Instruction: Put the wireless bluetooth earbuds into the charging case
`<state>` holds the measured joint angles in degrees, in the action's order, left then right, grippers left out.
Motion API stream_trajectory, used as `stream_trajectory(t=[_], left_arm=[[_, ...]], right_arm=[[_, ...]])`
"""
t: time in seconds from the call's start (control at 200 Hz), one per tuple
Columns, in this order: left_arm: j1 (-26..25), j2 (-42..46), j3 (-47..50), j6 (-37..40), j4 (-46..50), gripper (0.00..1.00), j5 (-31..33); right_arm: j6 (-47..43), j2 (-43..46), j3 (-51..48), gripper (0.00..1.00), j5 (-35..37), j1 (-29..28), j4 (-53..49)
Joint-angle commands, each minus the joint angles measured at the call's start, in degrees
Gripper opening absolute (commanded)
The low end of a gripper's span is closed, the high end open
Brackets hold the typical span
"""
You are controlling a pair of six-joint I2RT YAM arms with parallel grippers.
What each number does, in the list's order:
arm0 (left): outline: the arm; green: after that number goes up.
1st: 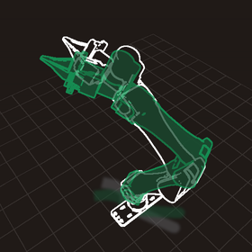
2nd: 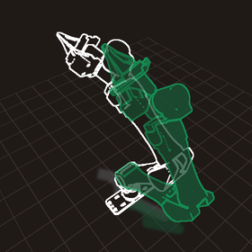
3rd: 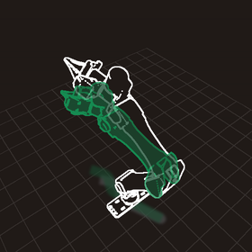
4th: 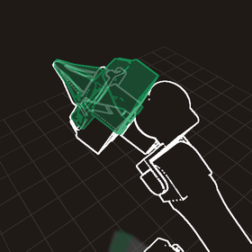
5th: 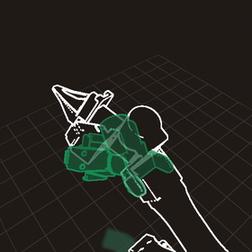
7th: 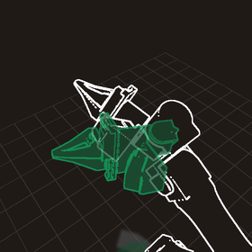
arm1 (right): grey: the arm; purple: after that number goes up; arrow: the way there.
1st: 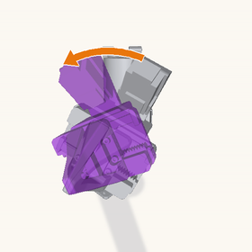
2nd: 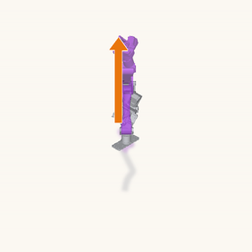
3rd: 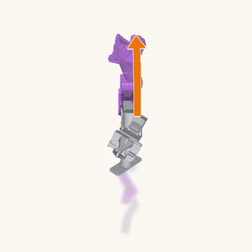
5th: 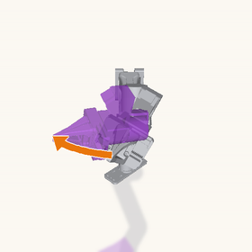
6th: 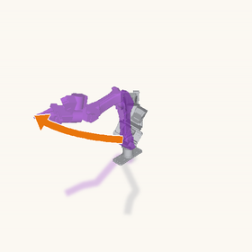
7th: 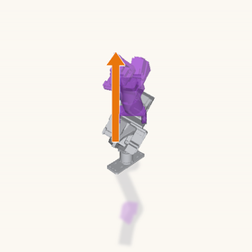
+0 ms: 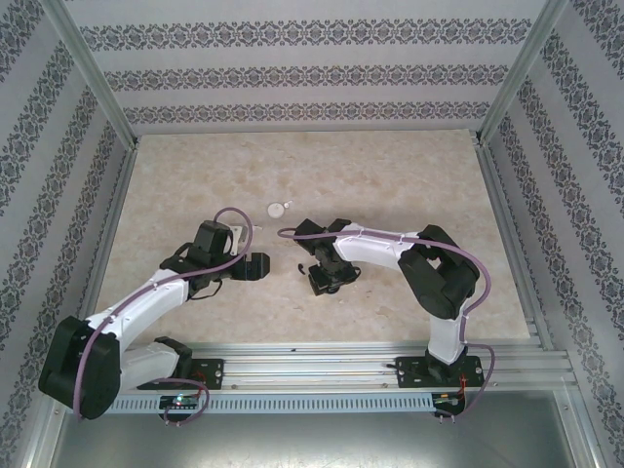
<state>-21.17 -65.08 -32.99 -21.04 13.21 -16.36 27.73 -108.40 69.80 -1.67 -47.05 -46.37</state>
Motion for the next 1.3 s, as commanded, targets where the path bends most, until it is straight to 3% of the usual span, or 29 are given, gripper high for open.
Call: stream_trajectory(t=[0.0, 0.245, 0.4, 0.595, 0.804, 0.934, 1.139, 1.299], left_arm=[[-1.1, 3.0, 1.6, 1.5, -5.4, 0.95, -1.7], [-2.5, 10.1, 5.9, 2.3, -16.5, 0.9, -0.3], [-8.2, 10.4, 5.1, 5.2, -22.9, 0.88, 4.7], [-17.0, 6.9, 4.0, 10.7, -36.8, 0.89, 8.7], [-24.2, -2.5, -2.0, 14.2, -46.5, 0.9, 9.9], [-24.8, -7.3, -4.3, 10.9, -54.3, 0.89, 10.3], [-24.8, -10.9, -7.7, 8.6, -55.2, 0.88, 12.3], [-24.8, -12.0, -8.4, 6.4, -56.6, 0.78, 12.6]], right_arm=[[3.1, 0.0, 1.1, 0.54, -0.2, 0.0, -1.1], [10.4, 8.9, -1.1, 0.51, -7.2, 4.6, 5.2], [15.5, 17.5, -1.2, 0.51, -8.1, 7.8, 9.4], [22.4, 27.0, -1.8, 0.51, -10.5, 11.4, 16.1], [26.8, 31.8, -1.2, 0.51, -14.5, 12.9, 19.5], [29.1, 33.7, -1.8, 0.51, -16.5, 13.2, 21.2], [31.0, 36.5, -3.2, 0.51, -18.0, 13.5, 22.8], [31.4, 38.1, -4.2, 0.51, -18.1, 13.8, 23.2]])
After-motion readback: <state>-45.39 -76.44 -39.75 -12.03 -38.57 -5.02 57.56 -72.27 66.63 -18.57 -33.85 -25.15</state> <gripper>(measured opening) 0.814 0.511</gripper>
